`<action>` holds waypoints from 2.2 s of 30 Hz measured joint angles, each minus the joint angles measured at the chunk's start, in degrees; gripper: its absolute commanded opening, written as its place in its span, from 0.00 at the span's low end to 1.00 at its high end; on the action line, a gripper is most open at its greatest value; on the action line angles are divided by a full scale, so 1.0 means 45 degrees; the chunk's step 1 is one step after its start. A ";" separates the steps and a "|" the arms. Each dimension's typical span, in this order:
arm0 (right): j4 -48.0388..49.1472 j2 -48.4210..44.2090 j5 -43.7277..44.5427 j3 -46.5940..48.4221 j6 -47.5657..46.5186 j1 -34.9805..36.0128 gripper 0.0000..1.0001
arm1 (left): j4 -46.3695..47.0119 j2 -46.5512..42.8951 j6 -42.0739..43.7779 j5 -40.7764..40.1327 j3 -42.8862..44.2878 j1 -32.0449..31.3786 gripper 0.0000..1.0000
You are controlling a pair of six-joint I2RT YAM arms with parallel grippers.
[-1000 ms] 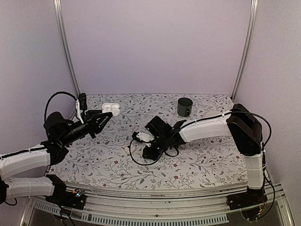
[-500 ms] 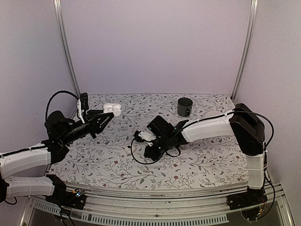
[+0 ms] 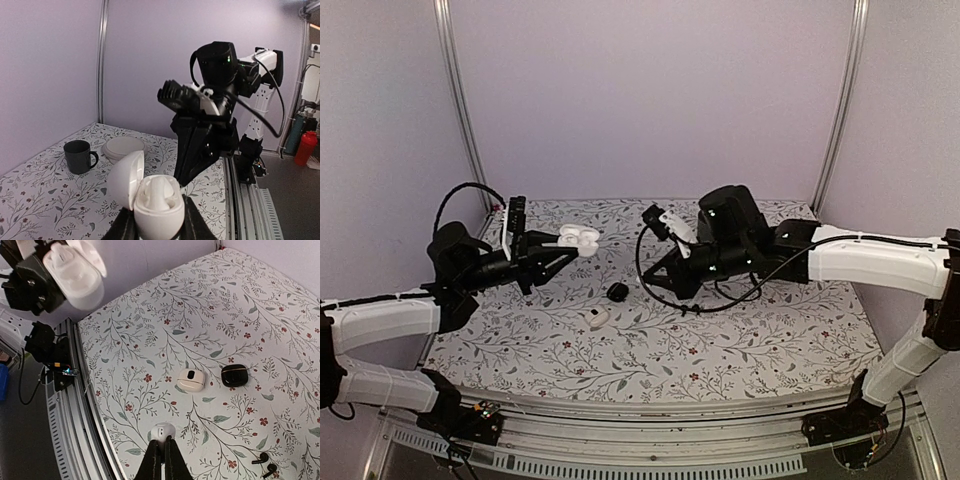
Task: Insert the wireless bluetooth earbuds into the charging case
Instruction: Pick up the right earbud from the center of the board, then insert the right earbud into the right side groove of the charging case.
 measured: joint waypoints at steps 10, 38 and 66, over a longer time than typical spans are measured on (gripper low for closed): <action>-0.0423 -0.1676 -0.0583 0.1598 -0.0039 0.0588 0.04 | 0.0481 0.1044 0.0427 0.2594 0.0782 -0.0277 0.00; -0.1977 -0.0151 0.0699 0.4070 -0.1622 0.2293 0.04 | 0.2696 0.1812 -0.1773 0.3483 0.1122 -0.1452 0.00; -0.3327 0.0631 0.1957 0.5178 -0.2501 0.2531 0.16 | 0.2249 0.1807 -0.1817 0.3167 0.1122 -0.1452 0.00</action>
